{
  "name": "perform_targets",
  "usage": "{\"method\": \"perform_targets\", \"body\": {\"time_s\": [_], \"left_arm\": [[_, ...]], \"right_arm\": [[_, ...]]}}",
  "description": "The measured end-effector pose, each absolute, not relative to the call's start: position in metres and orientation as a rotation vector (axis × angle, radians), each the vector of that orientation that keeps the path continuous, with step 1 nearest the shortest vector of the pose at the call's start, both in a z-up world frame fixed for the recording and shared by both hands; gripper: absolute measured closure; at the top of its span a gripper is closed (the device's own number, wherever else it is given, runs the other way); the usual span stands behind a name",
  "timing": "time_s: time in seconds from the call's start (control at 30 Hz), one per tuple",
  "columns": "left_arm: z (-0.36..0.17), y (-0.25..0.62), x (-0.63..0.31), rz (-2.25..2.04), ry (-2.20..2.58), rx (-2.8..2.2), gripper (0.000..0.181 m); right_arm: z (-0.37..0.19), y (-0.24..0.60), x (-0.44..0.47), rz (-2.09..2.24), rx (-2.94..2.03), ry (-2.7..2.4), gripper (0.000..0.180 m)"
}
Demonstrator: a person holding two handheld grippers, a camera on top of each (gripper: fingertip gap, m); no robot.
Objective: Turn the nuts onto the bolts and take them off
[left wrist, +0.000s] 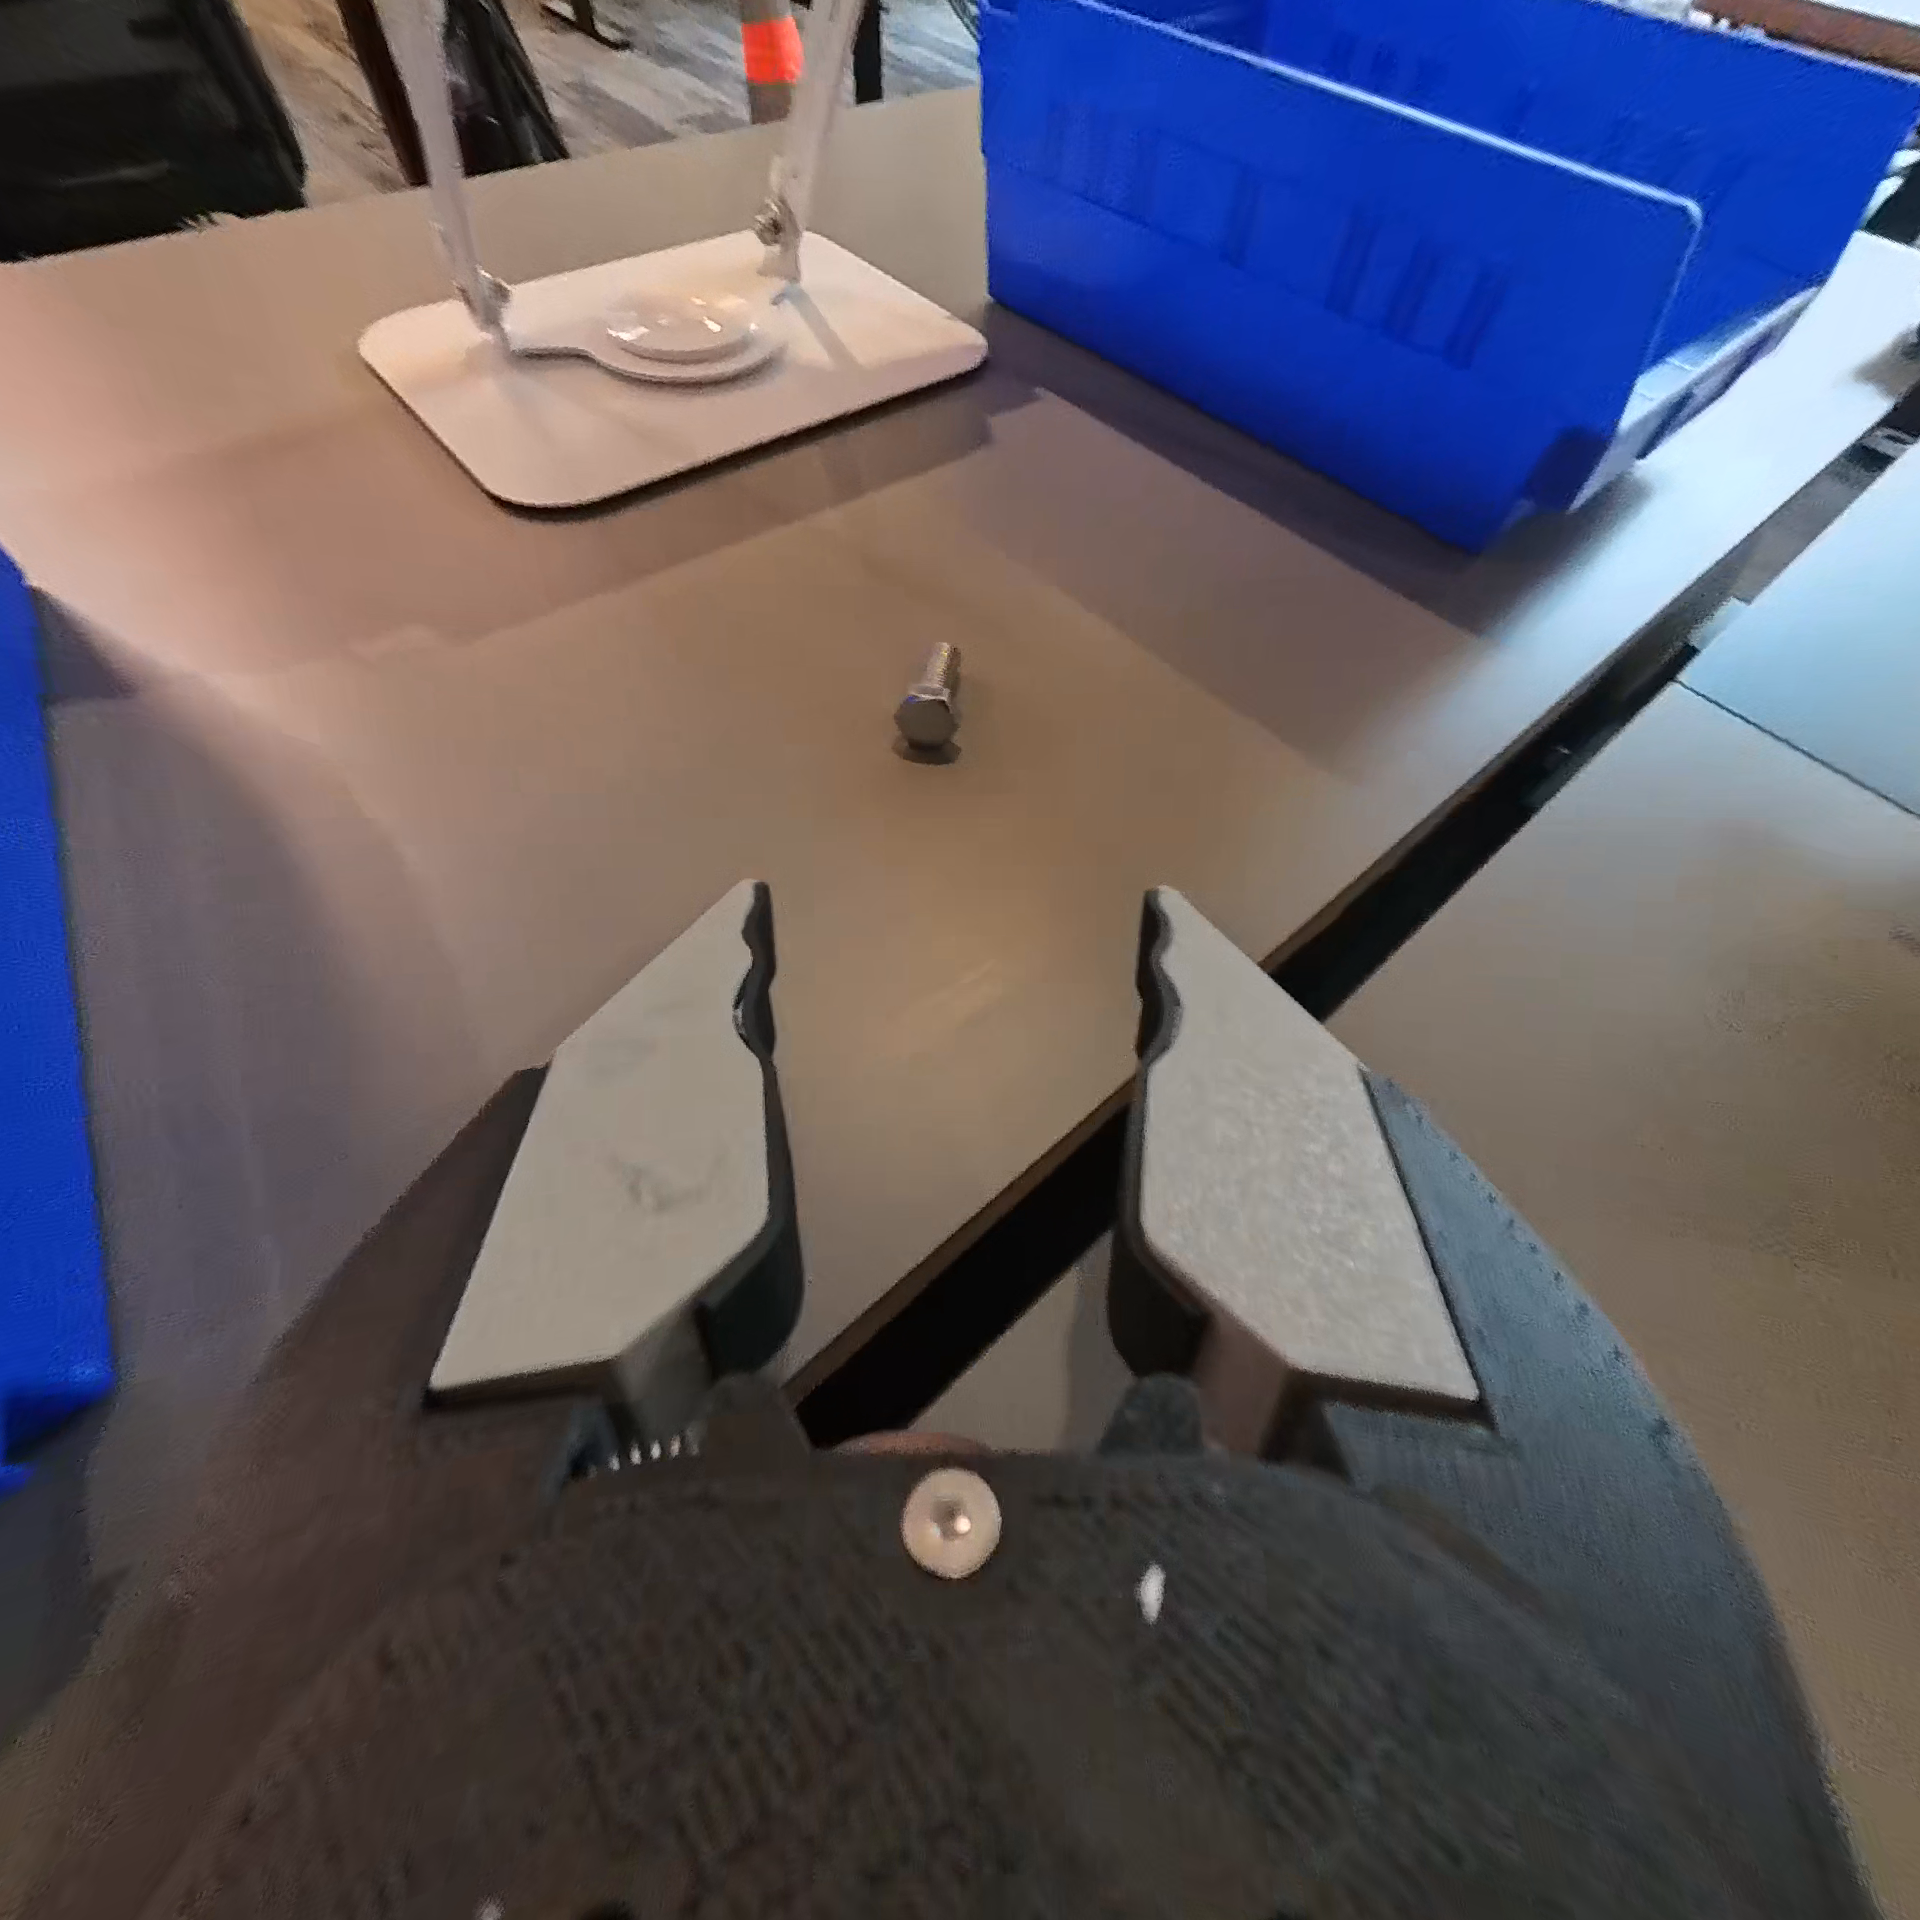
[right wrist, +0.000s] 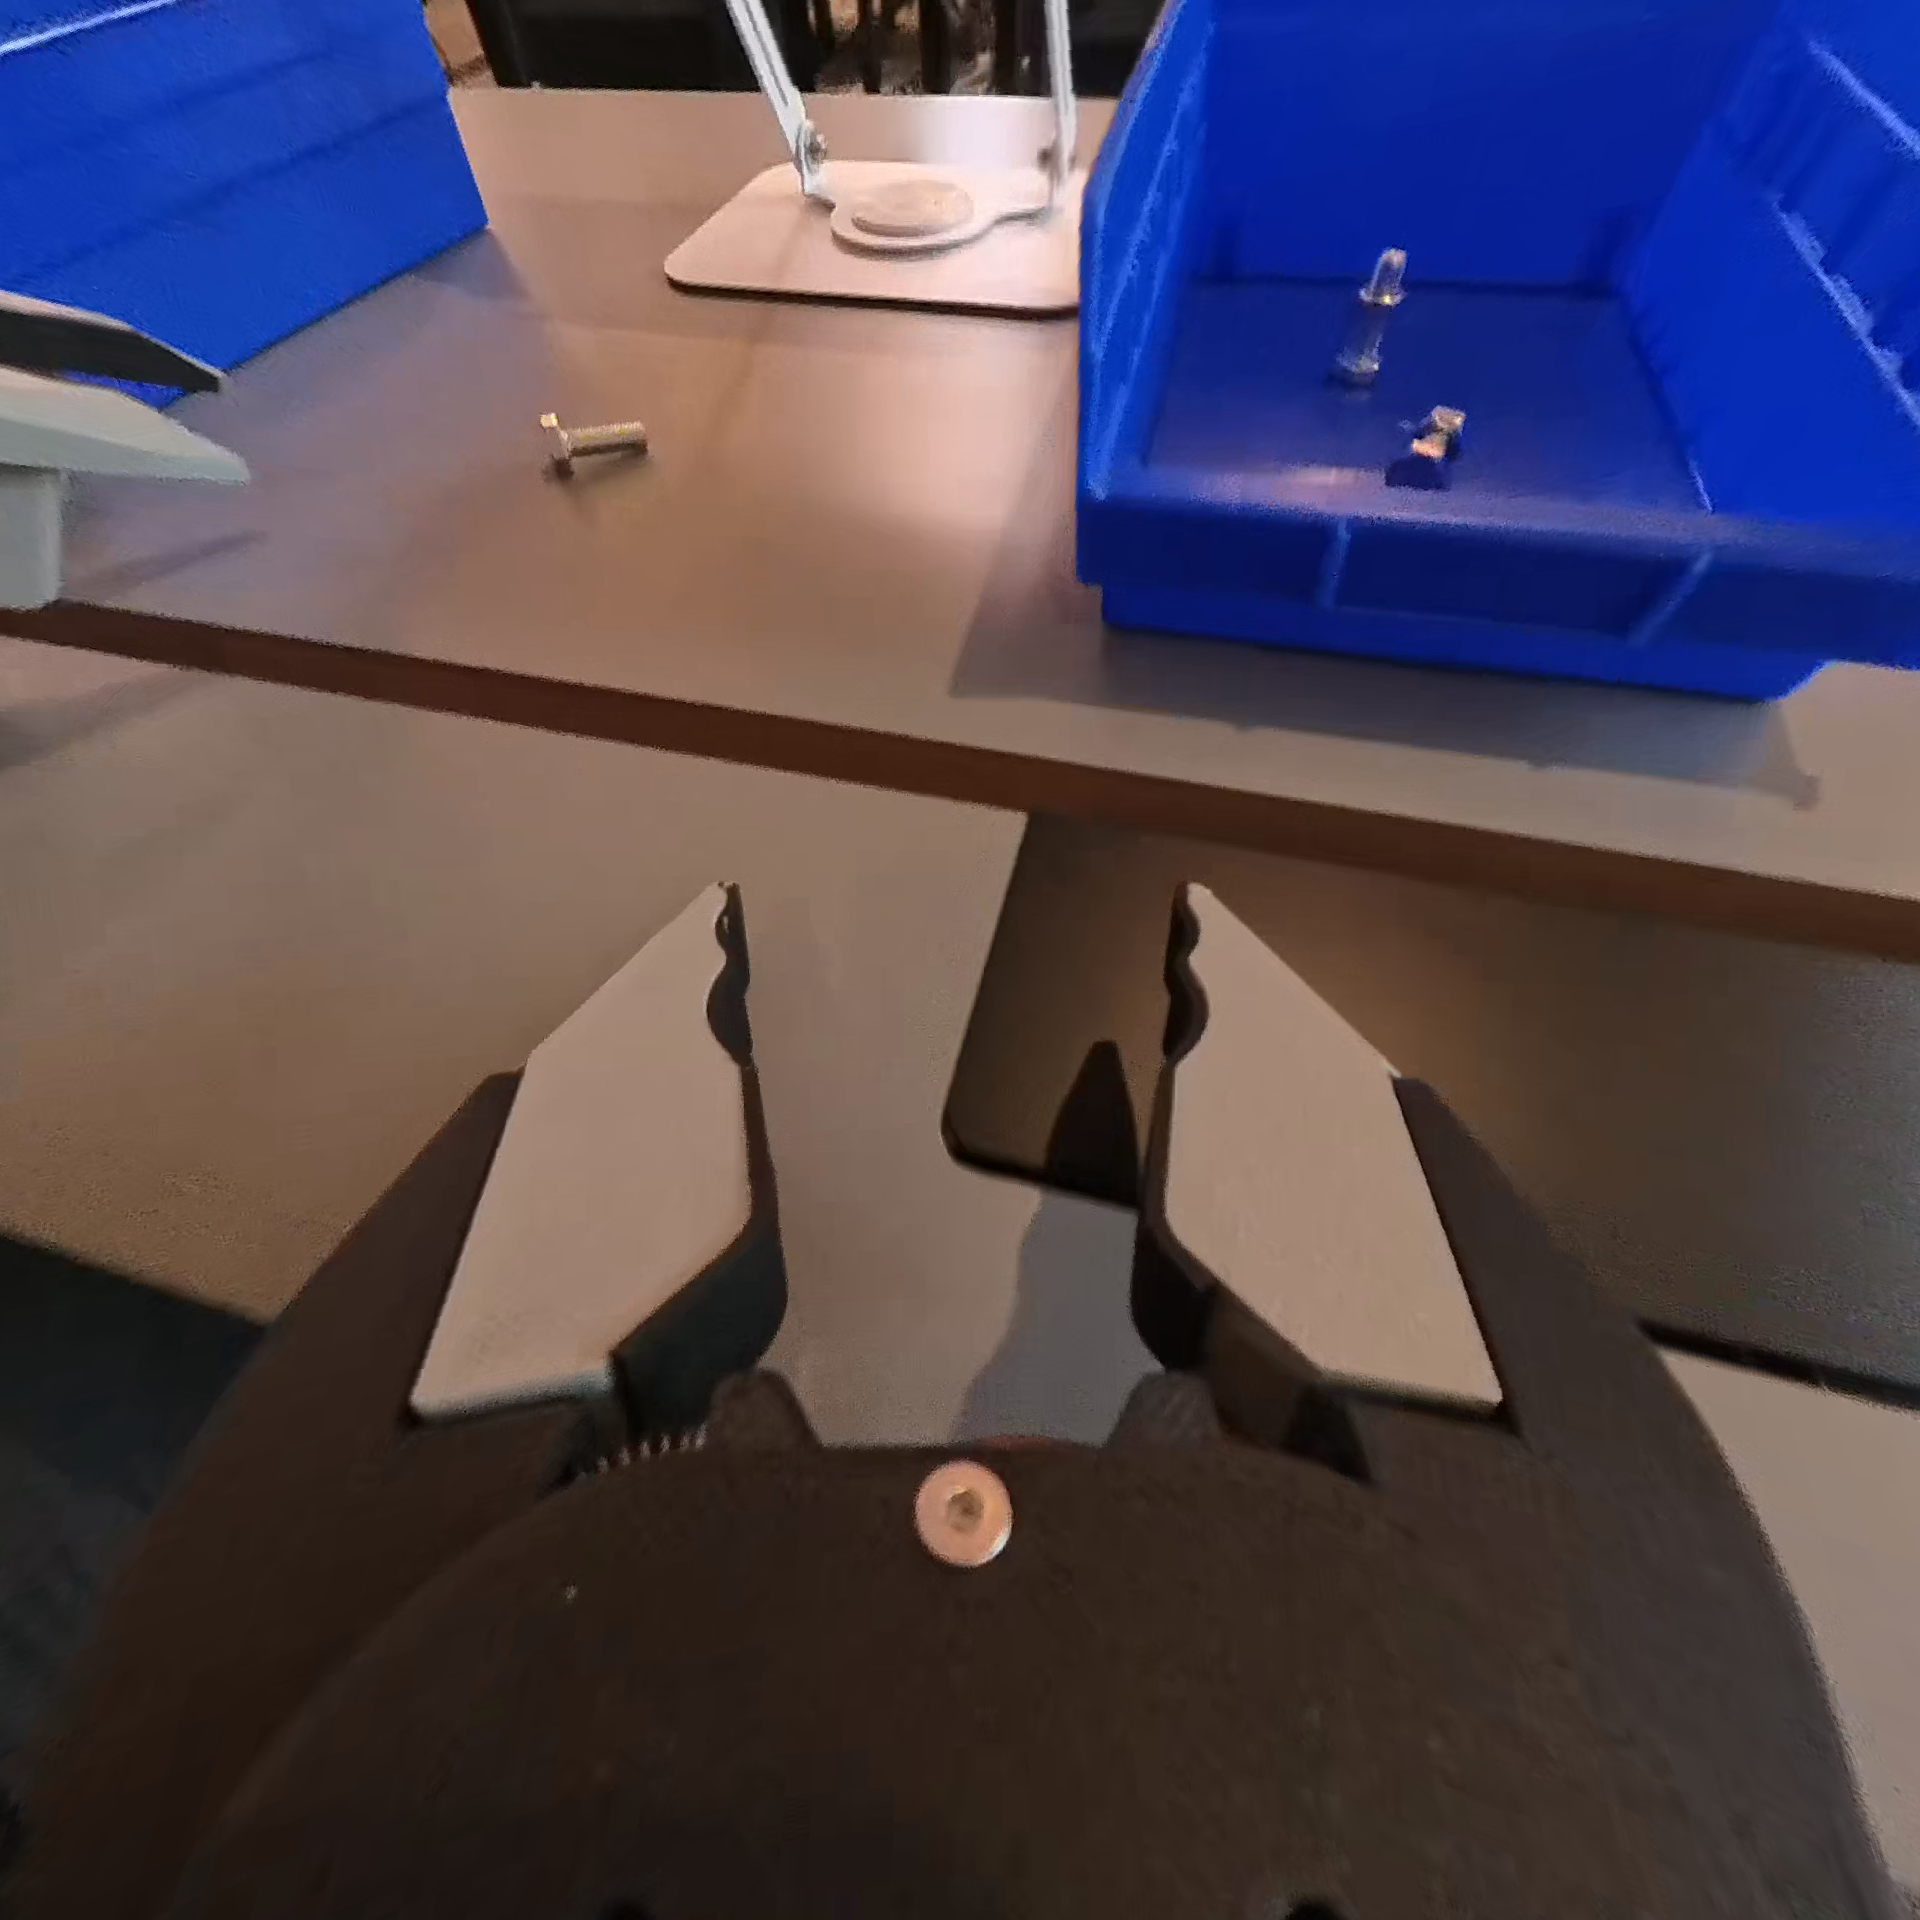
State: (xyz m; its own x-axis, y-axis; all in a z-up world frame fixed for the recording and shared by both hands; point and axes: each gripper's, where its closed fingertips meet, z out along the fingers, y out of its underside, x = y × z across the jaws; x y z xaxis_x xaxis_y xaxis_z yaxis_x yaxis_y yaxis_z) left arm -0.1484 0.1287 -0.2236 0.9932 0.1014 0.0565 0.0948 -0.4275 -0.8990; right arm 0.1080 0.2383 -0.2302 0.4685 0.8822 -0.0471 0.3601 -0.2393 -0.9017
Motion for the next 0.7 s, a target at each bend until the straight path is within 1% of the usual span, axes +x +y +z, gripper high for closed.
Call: {"method": "perform_targets", "body": {"time_s": [0.1,0.2,0.27,0.33,0.47,0.63,0.7], "left_arm": [[-0.222,0.127,-0.159,0.052,-0.199,-1.997,0.111],[-0.222,0.124,-0.166,0.095,-0.247,-1.993,0.107],[-0.222,0.123,-0.172,0.144,-0.285,-1.99,0.106],[-0.222,0.121,-0.178,0.197,-0.32,-1.99,0.106],[-0.221,0.119,-0.184,0.252,-0.353,-1.979,0.106],[-0.218,0.116,-0.189,0.243,-0.396,-1.947,0.102],[-0.218,0.116,-0.189,0.236,-0.401,-1.942,0.101]], "right_arm": [[-0.231,0.239,0.079,0.73,-1.827,-1.039,0.101],[-0.243,0.234,0.058,0.691,-1.921,-1.122,0.106],[-0.241,0.234,0.05,0.654,-1.917,-1.14,0.109],[-0.229,0.235,0.037,0.659,-1.839,-1.129,0.109],[-0.224,0.224,0.01,0.697,-1.819,-1.189,0.106],[-0.231,0.226,-0.019,0.686,-1.778,-1.209,0.106],[-0.235,0.227,-0.025,0.674,-1.789,-1.22,0.108]]}}
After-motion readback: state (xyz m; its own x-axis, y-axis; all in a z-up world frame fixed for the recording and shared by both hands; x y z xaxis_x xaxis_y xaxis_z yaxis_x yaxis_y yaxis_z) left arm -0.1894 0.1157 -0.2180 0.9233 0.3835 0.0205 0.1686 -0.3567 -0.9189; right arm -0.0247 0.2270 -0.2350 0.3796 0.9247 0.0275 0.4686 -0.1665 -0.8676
